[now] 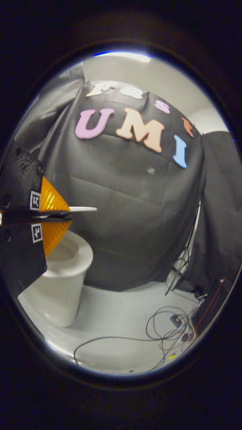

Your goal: Open the toilet lid.

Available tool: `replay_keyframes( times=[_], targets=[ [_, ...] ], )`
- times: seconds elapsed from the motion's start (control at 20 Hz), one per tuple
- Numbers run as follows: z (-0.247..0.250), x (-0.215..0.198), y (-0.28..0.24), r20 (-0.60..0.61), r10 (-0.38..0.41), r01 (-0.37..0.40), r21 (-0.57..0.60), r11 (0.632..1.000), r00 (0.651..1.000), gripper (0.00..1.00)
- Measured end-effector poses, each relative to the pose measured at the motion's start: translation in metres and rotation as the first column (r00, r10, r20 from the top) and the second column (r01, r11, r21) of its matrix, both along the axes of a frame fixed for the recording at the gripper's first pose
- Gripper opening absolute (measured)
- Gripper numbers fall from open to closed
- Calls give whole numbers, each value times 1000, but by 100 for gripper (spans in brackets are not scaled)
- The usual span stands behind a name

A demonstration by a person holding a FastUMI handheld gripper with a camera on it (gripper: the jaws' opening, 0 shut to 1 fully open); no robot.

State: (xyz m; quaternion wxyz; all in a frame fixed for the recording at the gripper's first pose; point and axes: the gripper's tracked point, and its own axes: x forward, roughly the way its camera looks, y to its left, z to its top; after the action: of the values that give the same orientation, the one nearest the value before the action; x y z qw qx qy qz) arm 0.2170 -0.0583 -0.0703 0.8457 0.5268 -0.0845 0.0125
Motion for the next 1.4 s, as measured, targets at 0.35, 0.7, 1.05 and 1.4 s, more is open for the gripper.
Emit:
replay_keyframes(
  times=[0.35, 0.7, 1.05, 1.4],
  targets=[
    [89, -15, 81, 34, -12, 19, -228, 973, 999, 0],
    [135, -24, 155, 14, -4, 10, -443, 896, 1000, 0],
    [160, -25, 223, 87, 77, -6, -627, 779, 993, 0],
    [173, -20, 300, 7, 109, -63, -782, 620, 994, 0]
  ],
)
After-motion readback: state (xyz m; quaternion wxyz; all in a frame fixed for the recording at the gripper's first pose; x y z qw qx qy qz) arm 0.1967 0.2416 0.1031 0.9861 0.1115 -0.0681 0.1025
